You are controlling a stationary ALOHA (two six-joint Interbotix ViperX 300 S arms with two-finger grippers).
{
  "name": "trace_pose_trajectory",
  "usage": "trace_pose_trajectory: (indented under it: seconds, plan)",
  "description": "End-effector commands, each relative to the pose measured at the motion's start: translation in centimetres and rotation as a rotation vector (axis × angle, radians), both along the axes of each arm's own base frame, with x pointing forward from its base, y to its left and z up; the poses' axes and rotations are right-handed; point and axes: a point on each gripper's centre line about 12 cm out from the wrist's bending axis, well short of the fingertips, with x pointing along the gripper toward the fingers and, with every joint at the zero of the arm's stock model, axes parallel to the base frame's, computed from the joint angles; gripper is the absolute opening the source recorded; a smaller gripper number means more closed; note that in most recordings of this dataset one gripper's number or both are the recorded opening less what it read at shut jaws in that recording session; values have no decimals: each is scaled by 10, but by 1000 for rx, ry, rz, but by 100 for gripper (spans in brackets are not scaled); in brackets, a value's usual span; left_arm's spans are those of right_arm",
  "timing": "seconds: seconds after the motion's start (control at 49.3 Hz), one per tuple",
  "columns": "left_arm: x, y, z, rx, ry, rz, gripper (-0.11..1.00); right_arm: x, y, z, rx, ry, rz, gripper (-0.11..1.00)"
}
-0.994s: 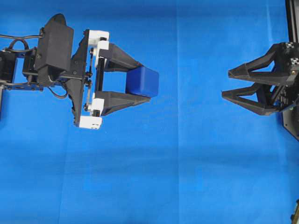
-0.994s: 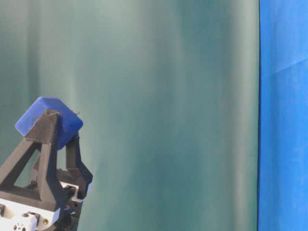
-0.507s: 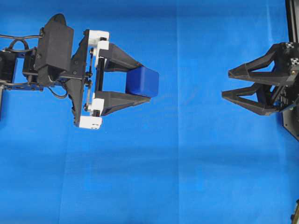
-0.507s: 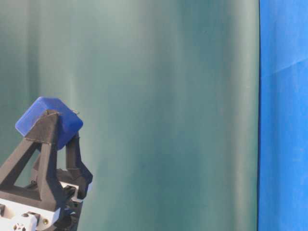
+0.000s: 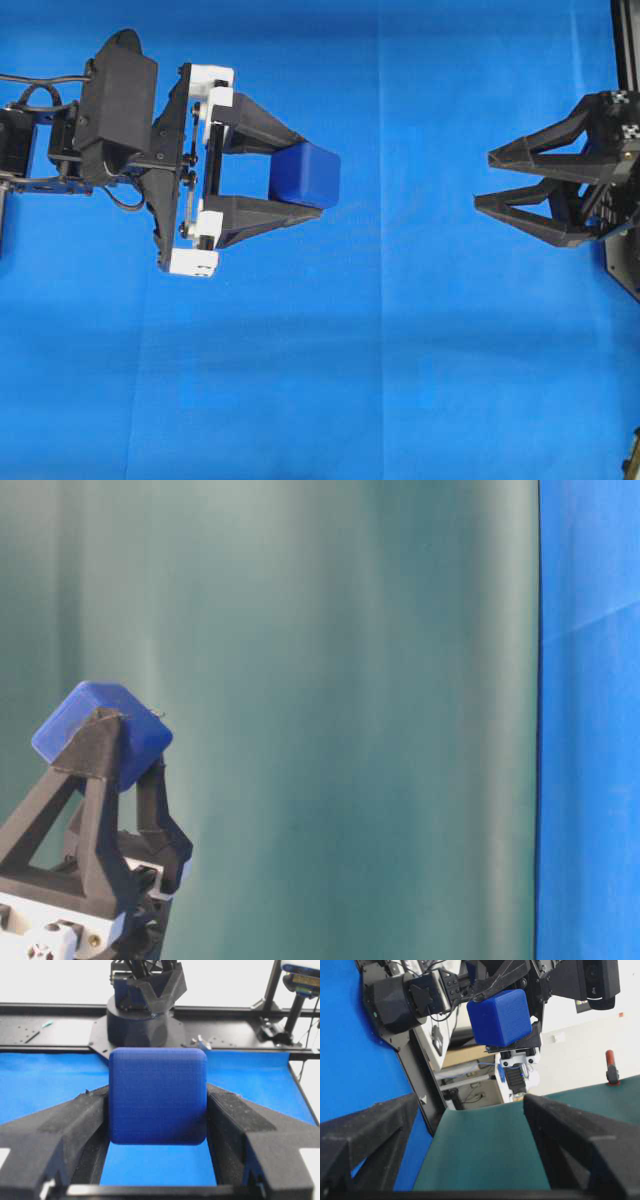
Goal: Handover the blue block to the right arm after grasping it with the left arm, then place it in the designated position.
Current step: 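Rotate the right gripper open toward the held cube, then move the right gripper to the cube and close on it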
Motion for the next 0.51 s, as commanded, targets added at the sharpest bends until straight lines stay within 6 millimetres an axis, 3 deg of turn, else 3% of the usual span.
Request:
trace_pose_trajectory:
  seconds: [0.0,0.203,0.487]
  plan:
    - [-2,-1,11,-3,-34,-3,48,3,1,9,4,-23,7,94]
    - [-2,0,11,-3,-34,-1,49,17,0,15,4,-14,4,94]
    - [-3,-1,10,-4,-29,-3,48,56,0,25,3,14,5,94]
